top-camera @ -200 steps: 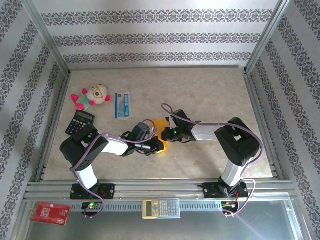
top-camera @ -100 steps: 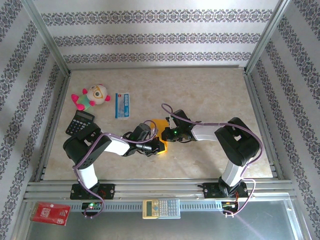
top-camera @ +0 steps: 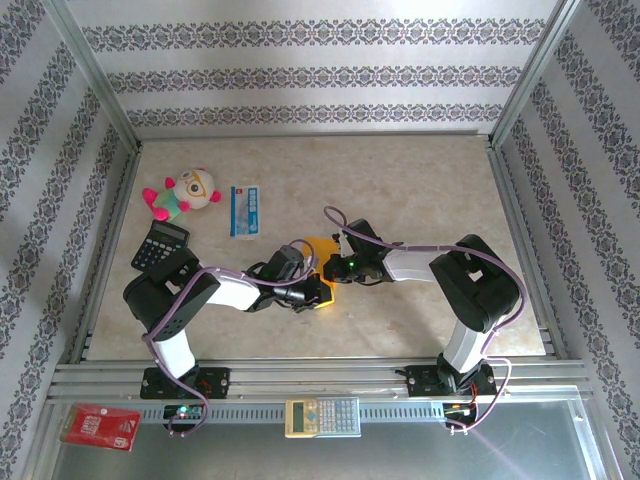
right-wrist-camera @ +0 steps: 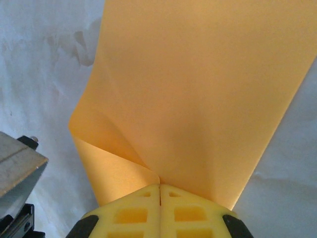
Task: Fold a paper plane with a square sheet of paper (pick it up from the middle)
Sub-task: Third fold the triangle at the center of the table.
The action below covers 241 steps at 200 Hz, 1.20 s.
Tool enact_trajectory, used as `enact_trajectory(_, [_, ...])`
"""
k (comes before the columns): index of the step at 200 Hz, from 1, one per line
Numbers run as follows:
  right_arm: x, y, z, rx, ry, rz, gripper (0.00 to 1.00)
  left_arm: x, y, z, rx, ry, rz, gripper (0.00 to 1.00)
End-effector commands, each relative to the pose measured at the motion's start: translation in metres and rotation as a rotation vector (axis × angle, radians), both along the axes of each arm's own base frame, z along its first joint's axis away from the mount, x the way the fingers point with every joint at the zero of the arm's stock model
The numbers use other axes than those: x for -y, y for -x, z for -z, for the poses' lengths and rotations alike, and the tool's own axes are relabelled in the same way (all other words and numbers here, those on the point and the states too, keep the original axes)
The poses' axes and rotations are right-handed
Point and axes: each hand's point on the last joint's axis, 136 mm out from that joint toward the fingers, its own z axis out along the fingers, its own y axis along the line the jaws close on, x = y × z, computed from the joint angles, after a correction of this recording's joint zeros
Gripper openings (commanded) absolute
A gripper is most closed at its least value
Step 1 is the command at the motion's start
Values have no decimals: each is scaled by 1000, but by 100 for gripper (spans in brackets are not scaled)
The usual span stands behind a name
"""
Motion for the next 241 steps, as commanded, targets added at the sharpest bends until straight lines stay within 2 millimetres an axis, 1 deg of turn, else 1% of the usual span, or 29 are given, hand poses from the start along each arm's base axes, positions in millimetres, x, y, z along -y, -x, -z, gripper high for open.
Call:
enact_trajectory(1, [25,13,32,-78,108,44,4,6,5,-1,1,5,27,8])
enact_trajectory(40, [26,13,32,-78,109,46,3,-3,13,22,-62,-77,33,8])
enact_trajectory(57, [26,14,33,-82,109,46,3,-6,15,27,-77,-99,30,8])
enact_trajectory(114, [27,14,34,-82,112,46,3,-8,13,13,-17,-169,79,13])
enact_trajectory(145, [27,14,35,-84,112,46,3,1,10,6,0,-106,77,13])
enact_trajectory(170, [27,15,35,-86,112,46,3,4,12,9,-10,-124,94,11])
enact_trajectory(209, [29,15,36,-87,114,49,3,-2,18,27,-39,-195,105,10])
enact_trajectory(222, [29,16,36,-89,115,50,3,-2,17,25,-33,-196,106,10])
enact_trajectory(241, [30,17,38,-93,115,52,3,-1,14,16,-2,-186,111,11])
